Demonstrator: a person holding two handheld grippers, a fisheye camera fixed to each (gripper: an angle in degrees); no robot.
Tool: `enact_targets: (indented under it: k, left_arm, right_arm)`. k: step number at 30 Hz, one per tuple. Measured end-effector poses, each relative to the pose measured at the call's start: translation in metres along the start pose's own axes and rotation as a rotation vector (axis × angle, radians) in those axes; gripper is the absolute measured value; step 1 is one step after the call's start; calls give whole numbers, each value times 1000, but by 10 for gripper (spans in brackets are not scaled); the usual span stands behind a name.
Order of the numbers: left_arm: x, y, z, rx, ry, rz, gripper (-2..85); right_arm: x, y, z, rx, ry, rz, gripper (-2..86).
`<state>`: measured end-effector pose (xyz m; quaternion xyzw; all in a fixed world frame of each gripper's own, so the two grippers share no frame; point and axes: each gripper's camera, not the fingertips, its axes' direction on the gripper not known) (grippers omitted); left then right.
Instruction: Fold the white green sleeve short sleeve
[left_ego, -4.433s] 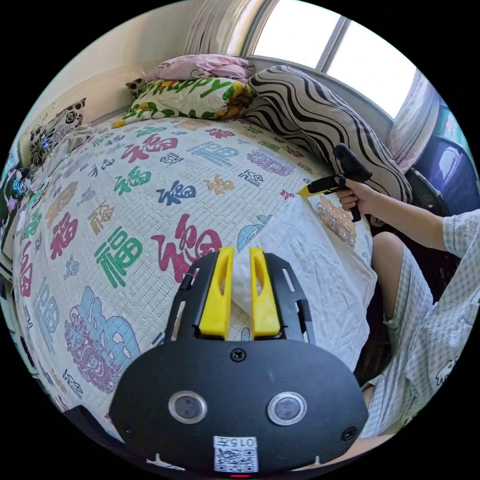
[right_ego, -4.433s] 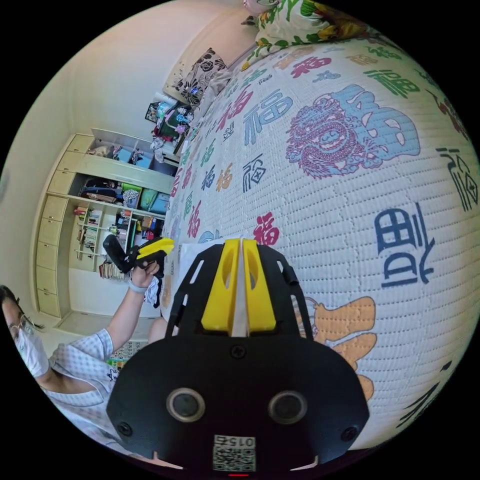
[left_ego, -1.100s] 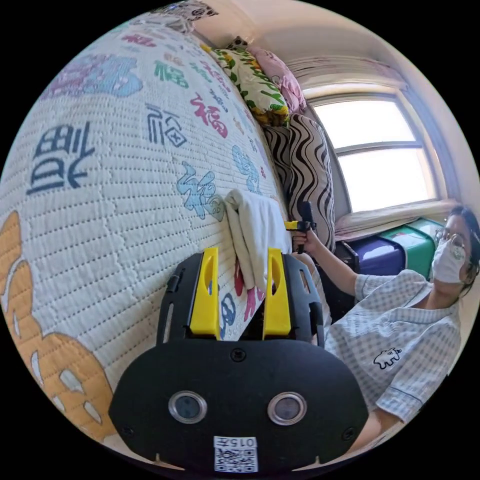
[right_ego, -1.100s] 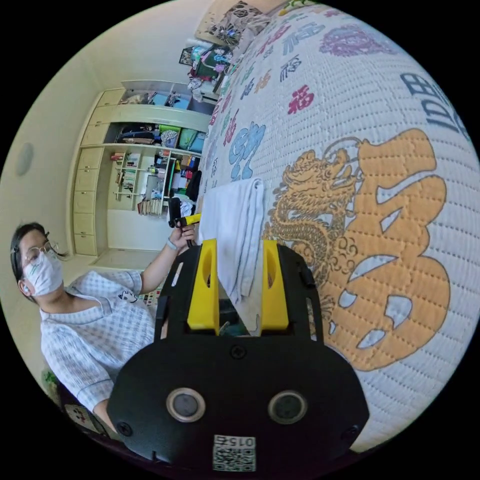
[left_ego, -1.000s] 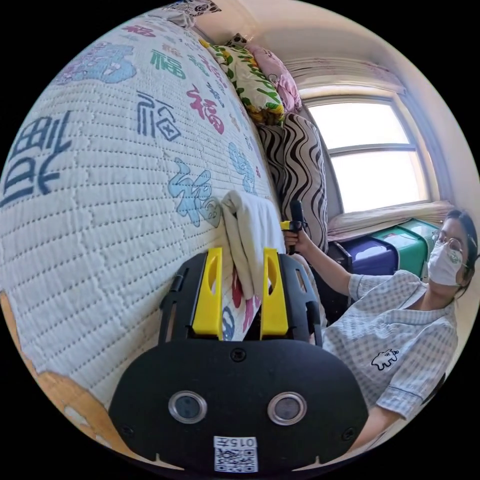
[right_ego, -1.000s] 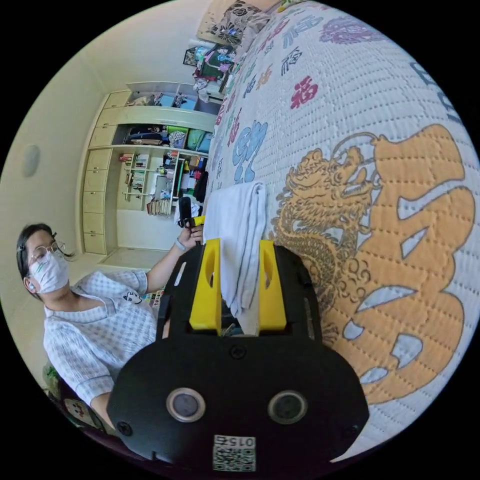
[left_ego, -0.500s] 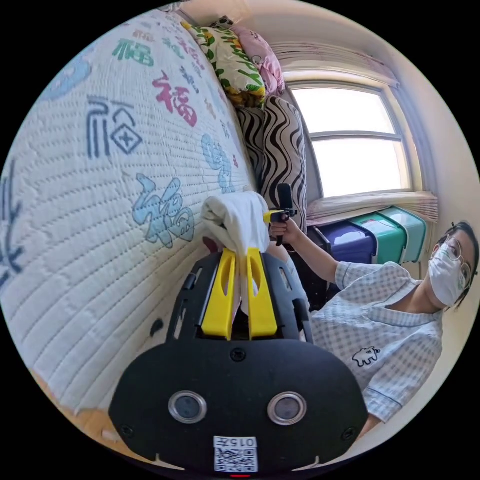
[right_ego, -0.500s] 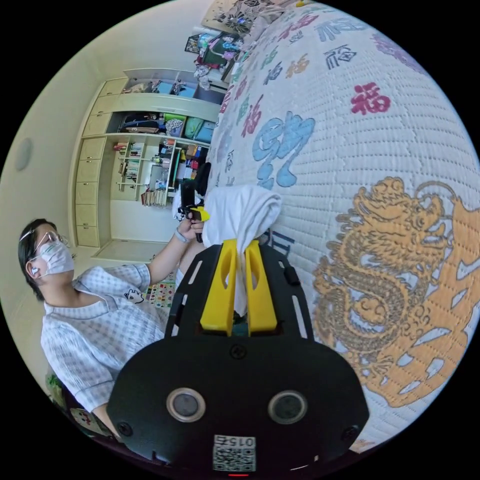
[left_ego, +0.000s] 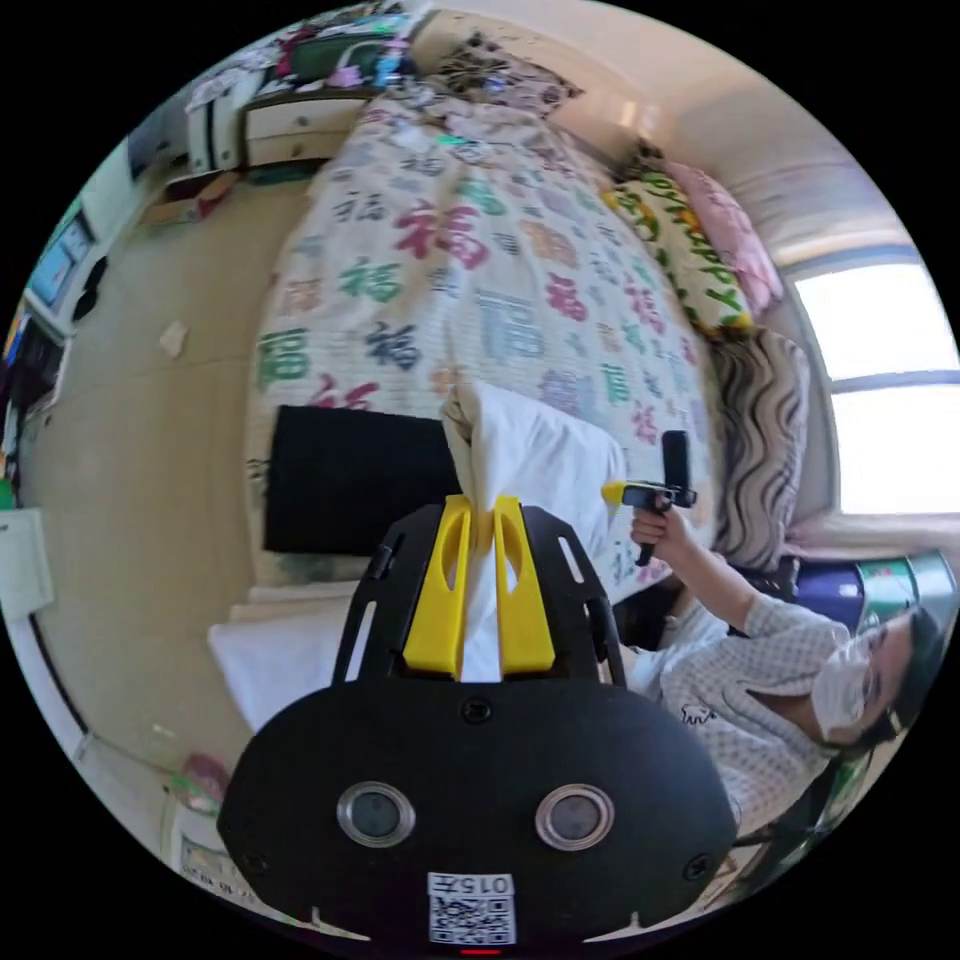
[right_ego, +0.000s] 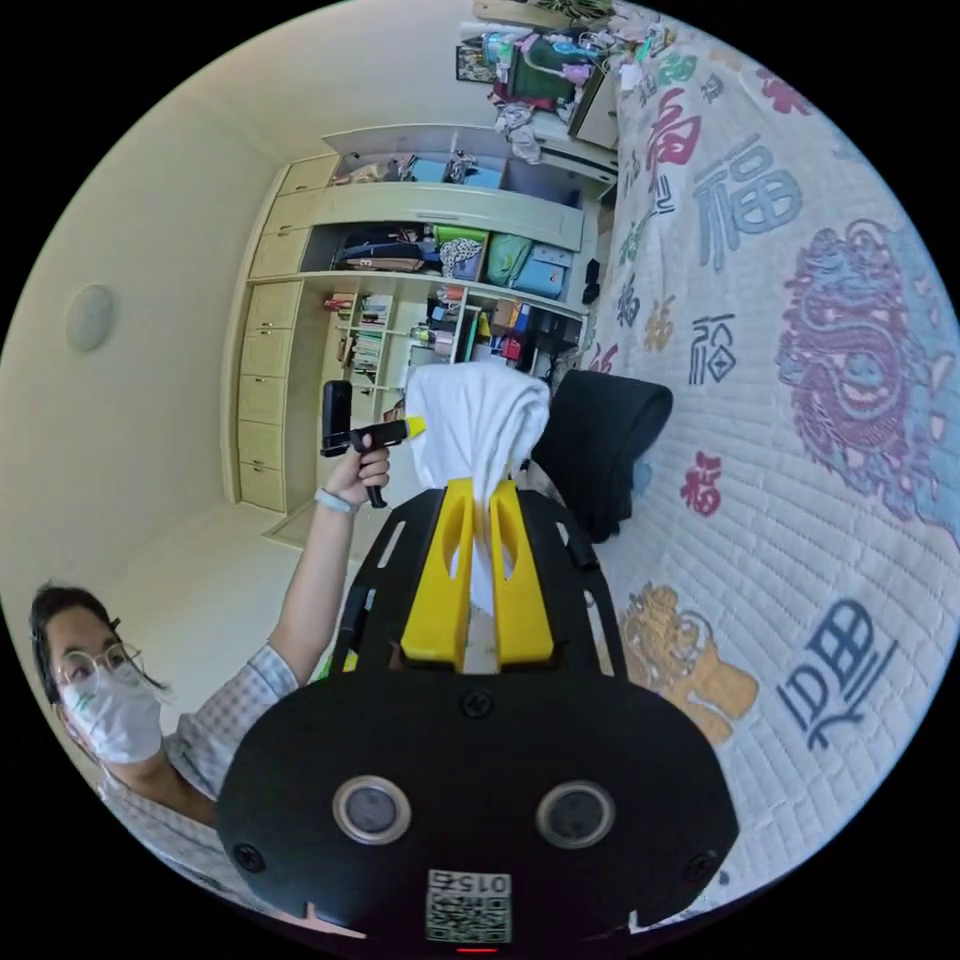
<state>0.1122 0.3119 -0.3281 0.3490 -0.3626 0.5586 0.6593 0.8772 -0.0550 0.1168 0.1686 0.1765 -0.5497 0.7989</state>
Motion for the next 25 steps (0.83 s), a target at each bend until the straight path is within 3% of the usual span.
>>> enact_targets:
  k: [5,13,18,25]
  left_arm:
    - [-34,-15,-12,10,-153,-172,19]
    - [-30,-11,17,44,-265,-281,15]
    - [37,23,-31,143,-441,-178,31]
    - [210,182,-58,363,-287,132,102]
  right_arm:
    - [13,-35,99,-43,129,50,12]
    - [32,-28,154,-23,304,86,35]
    - [11,-3,152,25,347,55,49]
    - [-66,87,132,-69,425,-130,58]
